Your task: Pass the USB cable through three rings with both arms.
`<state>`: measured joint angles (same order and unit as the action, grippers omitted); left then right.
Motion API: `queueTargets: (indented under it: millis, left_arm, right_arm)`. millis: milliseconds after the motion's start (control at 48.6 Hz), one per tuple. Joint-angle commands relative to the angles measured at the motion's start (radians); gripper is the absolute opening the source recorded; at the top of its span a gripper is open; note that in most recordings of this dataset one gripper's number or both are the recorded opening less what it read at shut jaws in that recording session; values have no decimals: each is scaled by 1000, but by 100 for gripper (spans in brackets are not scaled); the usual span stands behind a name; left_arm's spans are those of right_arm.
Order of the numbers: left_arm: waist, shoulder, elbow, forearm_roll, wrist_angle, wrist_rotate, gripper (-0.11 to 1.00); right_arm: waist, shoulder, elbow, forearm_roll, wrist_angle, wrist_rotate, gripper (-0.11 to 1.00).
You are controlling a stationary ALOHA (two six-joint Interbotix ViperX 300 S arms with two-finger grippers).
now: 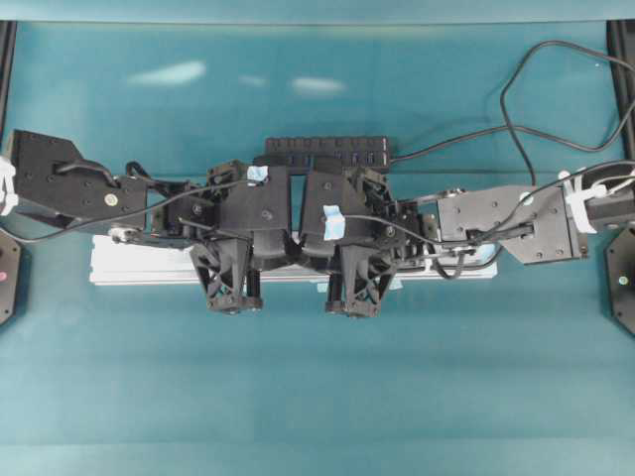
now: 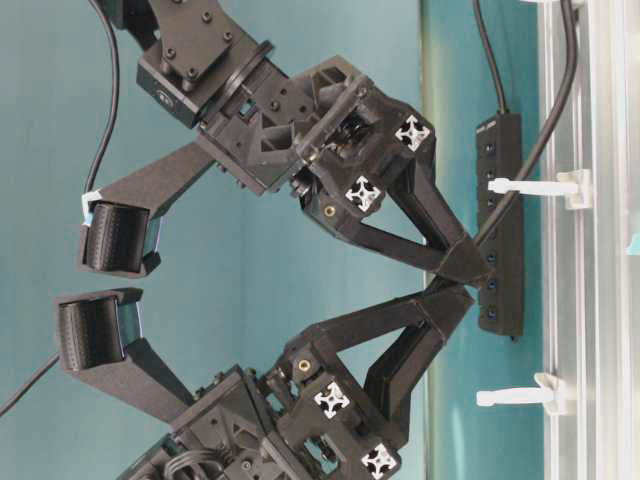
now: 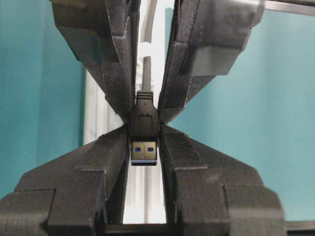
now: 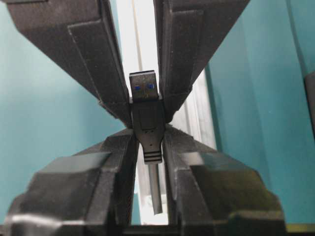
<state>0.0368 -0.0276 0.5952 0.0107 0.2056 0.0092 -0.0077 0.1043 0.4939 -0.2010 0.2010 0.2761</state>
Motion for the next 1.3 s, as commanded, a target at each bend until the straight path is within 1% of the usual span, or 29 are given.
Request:
queueTargets:
  millis: [0, 597, 741, 782, 947, 988, 1029, 1070, 1153, 1276]
  left_arm:
    - [2, -20, -17, 2, -5, -2, 21]
    - [14, -15, -12, 2, -6, -17, 21]
    - [14, -20, -3, 2, -9, -31, 22]
    - [14, -23, 0, 2, -9, -31, 27]
    - [2, -37, 21, 2, -5, -31, 79]
    - [-2, -43, 29, 2, -3, -31, 89]
    - [-5, -54, 37, 2, 2, -31, 96]
    - [-6, -69, 49, 2, 11, -32, 98]
    - [-6, -110, 80, 2, 38, -34, 96]
    - [-8, -178, 121, 2, 77, -34, 96]
  right_arm:
    - [9, -9, -11, -2, -5, -5, -5]
    - [9, -6, -18, -2, -3, -6, -5]
    - [9, -5, -18, -2, 15, -6, -5]
    - [9, -5, -18, -2, 23, -6, -5]
    - [9, -2, -18, -2, 41, -8, -5]
    - [9, -2, -20, -2, 44, -8, -5]
    - [9, 2, -21, -2, 49, -8, -5]
    - [9, 5, -28, -5, 60, -9, -5]
    - [9, 18, -51, -15, 89, -12, -5]
    - [2, 55, -112, -37, 184, -34, -5]
